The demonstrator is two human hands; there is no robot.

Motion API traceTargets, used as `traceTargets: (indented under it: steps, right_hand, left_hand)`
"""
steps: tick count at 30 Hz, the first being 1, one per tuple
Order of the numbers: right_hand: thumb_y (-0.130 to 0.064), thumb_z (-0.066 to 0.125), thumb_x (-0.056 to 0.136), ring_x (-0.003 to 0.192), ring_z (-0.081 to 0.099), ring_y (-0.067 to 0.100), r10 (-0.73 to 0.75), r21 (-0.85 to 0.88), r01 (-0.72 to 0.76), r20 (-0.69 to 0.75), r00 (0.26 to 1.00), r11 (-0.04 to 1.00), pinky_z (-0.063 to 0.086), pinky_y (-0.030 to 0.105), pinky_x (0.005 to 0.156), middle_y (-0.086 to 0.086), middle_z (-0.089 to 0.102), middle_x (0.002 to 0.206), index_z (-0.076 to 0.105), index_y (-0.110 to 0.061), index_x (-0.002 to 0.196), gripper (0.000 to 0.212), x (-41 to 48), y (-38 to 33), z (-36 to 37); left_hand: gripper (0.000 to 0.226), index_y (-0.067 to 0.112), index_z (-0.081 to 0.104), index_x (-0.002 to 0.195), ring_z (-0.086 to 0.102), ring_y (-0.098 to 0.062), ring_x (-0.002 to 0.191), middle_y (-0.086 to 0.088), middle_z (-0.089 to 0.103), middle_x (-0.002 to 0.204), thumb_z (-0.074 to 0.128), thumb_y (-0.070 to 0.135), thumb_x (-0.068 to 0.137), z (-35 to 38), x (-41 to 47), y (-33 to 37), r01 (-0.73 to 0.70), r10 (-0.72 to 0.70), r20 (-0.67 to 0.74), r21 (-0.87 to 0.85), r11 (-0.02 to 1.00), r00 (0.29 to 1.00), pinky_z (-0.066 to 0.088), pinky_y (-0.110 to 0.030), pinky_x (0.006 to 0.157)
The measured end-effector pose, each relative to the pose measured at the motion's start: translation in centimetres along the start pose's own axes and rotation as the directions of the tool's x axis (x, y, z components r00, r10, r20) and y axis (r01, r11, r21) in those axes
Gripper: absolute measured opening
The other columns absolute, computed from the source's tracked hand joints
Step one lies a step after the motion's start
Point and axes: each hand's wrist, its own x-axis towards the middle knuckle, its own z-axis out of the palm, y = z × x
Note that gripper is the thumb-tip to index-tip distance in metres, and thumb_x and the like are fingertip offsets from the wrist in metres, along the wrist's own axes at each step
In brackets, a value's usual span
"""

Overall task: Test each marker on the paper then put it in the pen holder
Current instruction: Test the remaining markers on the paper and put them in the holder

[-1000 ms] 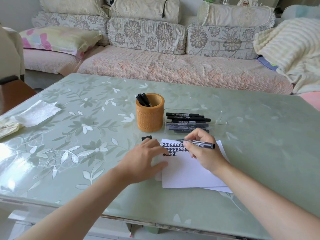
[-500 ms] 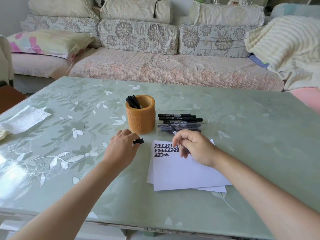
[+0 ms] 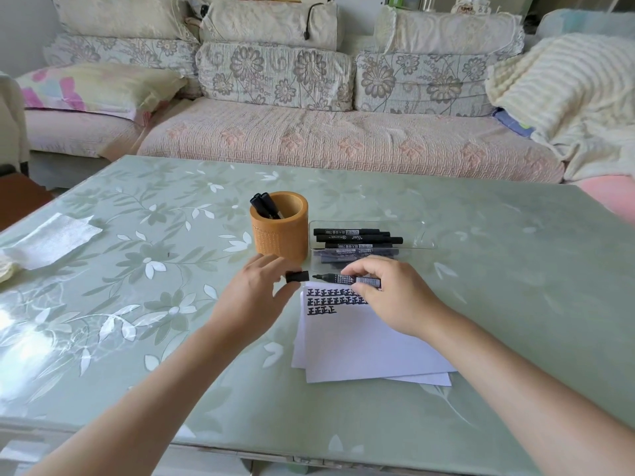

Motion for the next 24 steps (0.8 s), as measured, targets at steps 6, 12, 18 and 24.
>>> traceTargets:
  steps: [6,12,18,24]
  right_hand:
    - [-0.017,0.064,0.091,0.103,0.059,0.003,-0.035,-0.032,0.037,0.038,0.999,0.999,0.046,0.026,0.092,-0.020,0.066,0.106,0.070,-0.031,0.107,0.022,-0.1,-0.1,0.3]
    - [-0.018,0.071,0.085,0.100,0.058,0.001,-0.081,-0.004,0.081,0.068,0.994,0.997,0.047,0.020,0.084,-0.019,0.064,0.105,0.068,-0.030,0.106,0.024,-0.4,-0.2,0.9]
    - [-0.027,0.069,0.088,0.080,0.059,0.008,-0.205,-0.152,0.200,-0.021,0.978,0.968,0.048,0.030,0.068,-0.013,0.067,0.090,0.073,-0.027,0.105,0.017,-0.9,-1.0,1.1]
    - [-0.029,0.061,0.094,0.069,0.045,0.009,-0.141,-0.161,0.148,0.056,0.988,0.976,0.035,0.029,0.061,-0.016,0.052,0.067,0.071,-0.026,0.096,0.011,-1.1,-2.0,1.1]
  left_hand:
    - [0.012,0.027,0.066,0.099,0.051,-0.006,0.081,0.015,0.058,0.085,0.067,0.023,0.088,0.3,-0.1,0.4,-0.054,0.057,0.048,-0.069,0.996,0.997,0.042,-0.017,0.071]
    - [0.013,0.026,0.067,0.103,0.051,-0.006,0.081,0.012,0.058,0.085,0.063,0.022,0.092,0.3,-0.2,1.1,-0.098,0.111,0.127,-0.104,0.990,0.986,0.044,-0.023,0.072]
    - [0.014,0.023,0.072,0.102,0.048,-0.007,0.076,0.012,0.054,0.078,0.062,0.020,0.093,-0.5,0.1,1.0,-0.153,0.171,0.147,-0.127,0.980,0.974,0.034,-0.008,0.070]
    - [0.014,0.020,0.073,0.101,0.049,-0.008,0.078,0.010,0.057,0.079,0.064,0.019,0.091,-0.5,-0.2,1.3,-0.160,0.178,0.128,-0.137,0.978,0.976,0.037,-0.013,0.070]
